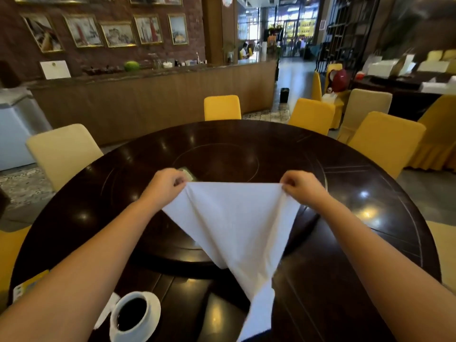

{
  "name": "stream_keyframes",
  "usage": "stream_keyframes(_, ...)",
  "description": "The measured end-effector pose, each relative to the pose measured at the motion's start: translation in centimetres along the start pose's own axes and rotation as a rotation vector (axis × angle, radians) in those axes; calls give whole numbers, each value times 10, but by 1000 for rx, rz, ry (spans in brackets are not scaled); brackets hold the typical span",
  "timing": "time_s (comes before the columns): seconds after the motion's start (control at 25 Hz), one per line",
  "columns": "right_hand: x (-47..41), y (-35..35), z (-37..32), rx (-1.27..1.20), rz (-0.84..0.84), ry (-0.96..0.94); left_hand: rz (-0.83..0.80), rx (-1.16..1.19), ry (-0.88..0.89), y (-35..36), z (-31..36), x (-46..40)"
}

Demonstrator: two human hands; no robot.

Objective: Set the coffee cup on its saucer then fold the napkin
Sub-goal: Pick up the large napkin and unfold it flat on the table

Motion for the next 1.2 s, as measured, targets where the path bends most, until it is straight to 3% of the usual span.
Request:
stream_keyframes(0.12,-23,-45,-30,1,380,-175,342,-23,62,-52,13,-29)
stream_keyframes(0.24,-27,-74,-54,34,640,-401,711,2,141,-85,25,-29)
stream_keyframes(0.4,2,-65,-46,81,803,-533,904,-31,214,-70,23,10)
stream_keyframes(0.52,42,-30,-14,115,723,-569,841,-76,275,-21,11,59)
stream_keyframes(0.64,97,19,30,112,519,-534,683,-88,299,49,-4,123)
stream_keyframes(0.84,189,104,90,67,223,-334,358,-34,201,148,-15,221)
stream_keyframes(1.0,238,153,118,90,45,-178,87,8,235,196,-19,267)
stream_keyframes(1.2,281,188,141,110,-115,-56,-72,15,182,233,-24,304)
Point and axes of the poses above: each hand's wrist, its own x-axis away from the middle knuckle, its own y-axis out of the palm, z = x × y, the point moved 2 cm from there along -x, towards the middle knuckle, and after that the axes turned 10 degrees about -x, right-handed, at the moved point
